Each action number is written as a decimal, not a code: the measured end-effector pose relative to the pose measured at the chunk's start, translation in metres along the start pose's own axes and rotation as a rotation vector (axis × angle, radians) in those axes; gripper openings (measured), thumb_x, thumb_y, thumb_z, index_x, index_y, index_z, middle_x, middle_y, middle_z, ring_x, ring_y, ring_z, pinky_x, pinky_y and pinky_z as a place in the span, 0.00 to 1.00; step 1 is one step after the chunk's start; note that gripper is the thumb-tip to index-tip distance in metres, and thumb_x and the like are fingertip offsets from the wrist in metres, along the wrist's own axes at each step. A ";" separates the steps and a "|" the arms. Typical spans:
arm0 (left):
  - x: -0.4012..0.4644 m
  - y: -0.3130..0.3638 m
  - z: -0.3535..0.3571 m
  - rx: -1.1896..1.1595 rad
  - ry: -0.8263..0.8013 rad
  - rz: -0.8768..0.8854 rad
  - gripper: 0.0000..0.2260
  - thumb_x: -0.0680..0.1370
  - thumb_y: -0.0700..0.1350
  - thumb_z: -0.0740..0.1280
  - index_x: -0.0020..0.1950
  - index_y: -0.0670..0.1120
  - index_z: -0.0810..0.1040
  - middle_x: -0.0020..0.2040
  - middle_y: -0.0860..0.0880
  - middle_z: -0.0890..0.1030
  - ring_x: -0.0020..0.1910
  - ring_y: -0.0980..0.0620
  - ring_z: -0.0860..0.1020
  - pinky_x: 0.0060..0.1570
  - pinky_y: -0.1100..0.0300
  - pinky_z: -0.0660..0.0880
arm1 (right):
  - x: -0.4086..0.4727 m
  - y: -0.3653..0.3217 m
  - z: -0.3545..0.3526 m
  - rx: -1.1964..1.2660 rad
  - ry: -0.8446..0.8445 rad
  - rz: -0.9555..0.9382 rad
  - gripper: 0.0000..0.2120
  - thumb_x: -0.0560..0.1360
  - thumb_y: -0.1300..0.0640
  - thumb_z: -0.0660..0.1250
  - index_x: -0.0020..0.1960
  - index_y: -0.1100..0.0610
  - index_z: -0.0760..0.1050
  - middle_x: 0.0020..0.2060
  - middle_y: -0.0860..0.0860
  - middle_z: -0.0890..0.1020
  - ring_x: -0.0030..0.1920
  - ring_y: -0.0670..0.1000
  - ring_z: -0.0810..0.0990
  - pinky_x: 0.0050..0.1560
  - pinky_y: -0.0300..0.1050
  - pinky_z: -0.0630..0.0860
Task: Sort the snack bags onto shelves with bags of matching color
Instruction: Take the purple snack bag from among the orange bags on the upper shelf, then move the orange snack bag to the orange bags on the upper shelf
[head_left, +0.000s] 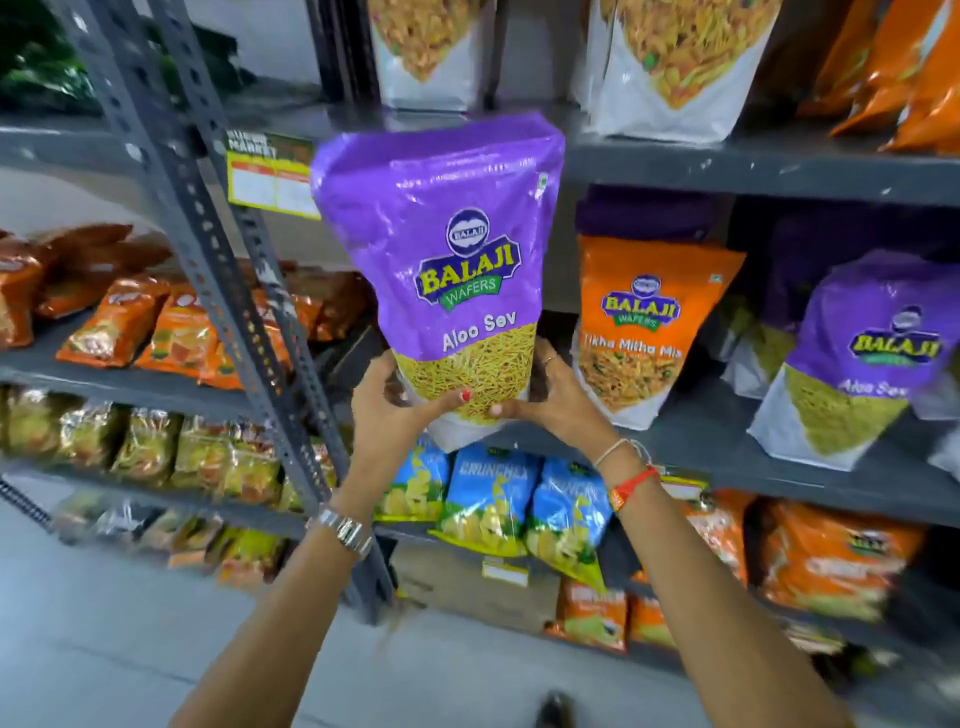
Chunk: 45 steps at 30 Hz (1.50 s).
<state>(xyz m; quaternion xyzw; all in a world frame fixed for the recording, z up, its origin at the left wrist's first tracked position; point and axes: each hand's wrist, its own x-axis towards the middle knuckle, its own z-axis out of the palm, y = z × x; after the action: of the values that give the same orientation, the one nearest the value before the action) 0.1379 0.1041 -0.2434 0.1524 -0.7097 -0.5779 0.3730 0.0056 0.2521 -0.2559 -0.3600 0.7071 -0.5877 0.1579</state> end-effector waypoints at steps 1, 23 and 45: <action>-0.003 -0.011 0.006 0.027 0.022 0.001 0.25 0.57 0.48 0.80 0.50 0.54 0.77 0.52 0.41 0.81 0.48 0.49 0.80 0.47 0.56 0.77 | -0.001 0.012 -0.001 -0.001 -0.003 0.030 0.35 0.65 0.67 0.76 0.65 0.48 0.64 0.61 0.48 0.75 0.61 0.40 0.74 0.63 0.39 0.73; 0.038 -0.112 0.115 0.099 0.063 -0.183 0.34 0.67 0.47 0.76 0.69 0.43 0.65 0.64 0.40 0.75 0.62 0.41 0.74 0.59 0.50 0.73 | 0.053 0.131 -0.016 0.057 0.226 0.177 0.38 0.68 0.61 0.72 0.74 0.55 0.59 0.69 0.55 0.72 0.70 0.55 0.70 0.69 0.60 0.69; 0.057 -0.100 0.247 -0.121 -0.450 -0.309 0.43 0.64 0.51 0.74 0.71 0.50 0.52 0.69 0.42 0.68 0.67 0.47 0.70 0.69 0.46 0.67 | 0.010 0.151 -0.125 -0.058 0.715 0.308 0.49 0.58 0.51 0.81 0.71 0.57 0.59 0.66 0.56 0.70 0.68 0.54 0.68 0.67 0.52 0.69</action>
<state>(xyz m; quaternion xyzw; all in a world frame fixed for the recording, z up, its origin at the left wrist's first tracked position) -0.0965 0.2129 -0.3298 0.1042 -0.7073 -0.6884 0.1221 -0.1312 0.3421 -0.3643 -0.0264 0.7797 -0.6252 -0.0223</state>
